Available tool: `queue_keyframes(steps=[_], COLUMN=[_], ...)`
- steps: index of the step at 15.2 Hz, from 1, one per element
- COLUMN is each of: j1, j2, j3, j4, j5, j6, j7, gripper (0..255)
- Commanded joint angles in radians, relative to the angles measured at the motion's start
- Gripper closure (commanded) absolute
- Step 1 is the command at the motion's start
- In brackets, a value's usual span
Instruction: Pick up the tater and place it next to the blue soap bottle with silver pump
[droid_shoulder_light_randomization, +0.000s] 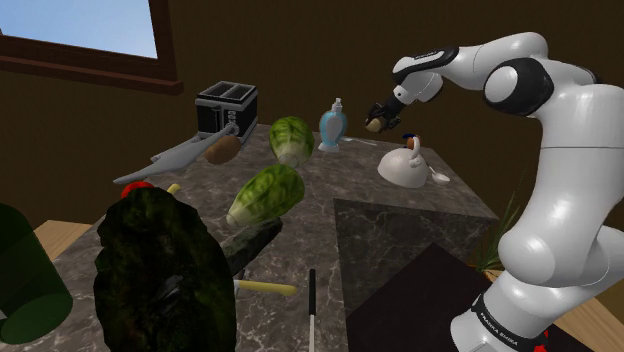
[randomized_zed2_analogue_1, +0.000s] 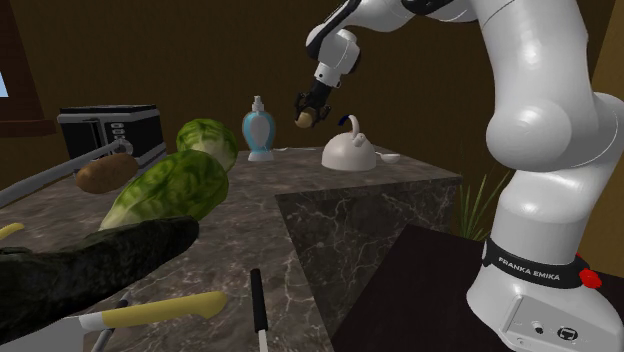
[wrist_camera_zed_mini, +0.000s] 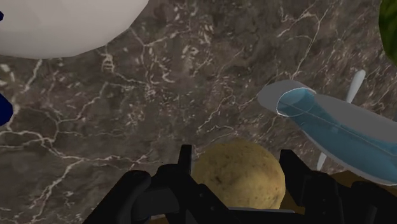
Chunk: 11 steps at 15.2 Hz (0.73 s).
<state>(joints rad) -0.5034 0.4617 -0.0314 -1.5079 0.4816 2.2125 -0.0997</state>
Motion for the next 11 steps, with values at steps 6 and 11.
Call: queue_keyframes(steps=[6,11], j1=[-0.002,-0.005], j2=[0.028,0.055], j3=[0.009,0.018], j4=[-0.049,-0.074], j5=[0.024,0.041], j6=[0.072,0.120], j7=[-0.039,-0.066], gripper=[255,255])
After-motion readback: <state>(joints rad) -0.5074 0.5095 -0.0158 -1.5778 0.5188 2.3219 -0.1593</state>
